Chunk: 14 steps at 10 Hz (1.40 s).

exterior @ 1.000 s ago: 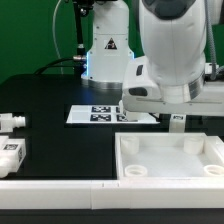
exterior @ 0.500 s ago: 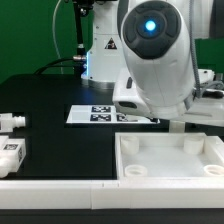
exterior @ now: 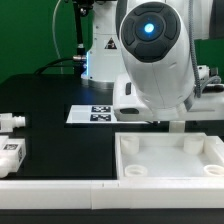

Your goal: Assemble square table

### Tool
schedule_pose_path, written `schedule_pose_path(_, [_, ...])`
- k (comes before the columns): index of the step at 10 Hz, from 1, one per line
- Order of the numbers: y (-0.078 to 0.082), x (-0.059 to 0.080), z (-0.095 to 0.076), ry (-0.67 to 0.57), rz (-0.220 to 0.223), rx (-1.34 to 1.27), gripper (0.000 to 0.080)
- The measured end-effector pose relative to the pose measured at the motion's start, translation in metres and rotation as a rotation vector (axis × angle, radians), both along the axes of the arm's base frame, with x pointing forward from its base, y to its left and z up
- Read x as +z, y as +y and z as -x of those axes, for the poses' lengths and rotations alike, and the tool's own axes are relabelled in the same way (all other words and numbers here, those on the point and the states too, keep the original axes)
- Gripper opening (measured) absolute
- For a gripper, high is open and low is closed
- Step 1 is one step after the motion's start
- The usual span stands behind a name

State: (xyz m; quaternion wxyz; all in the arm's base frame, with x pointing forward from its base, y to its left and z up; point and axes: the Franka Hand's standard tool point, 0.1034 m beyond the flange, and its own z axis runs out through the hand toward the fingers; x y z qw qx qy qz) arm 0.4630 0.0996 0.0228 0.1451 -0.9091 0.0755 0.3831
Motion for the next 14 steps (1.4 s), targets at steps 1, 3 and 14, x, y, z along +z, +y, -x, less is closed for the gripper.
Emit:
schedule_pose_path(1, [-0.001,-0.005,0.001,-0.012,-0.039,0.035,0.0649])
schedule_pose_path(3, [-0.002,-0.005,0.001,-0.005,-0.022,0.019,0.0649])
schedule_pose_path(14, [0.01,-0.016,0.035,0.206,0.102,-0.086,0.0649])
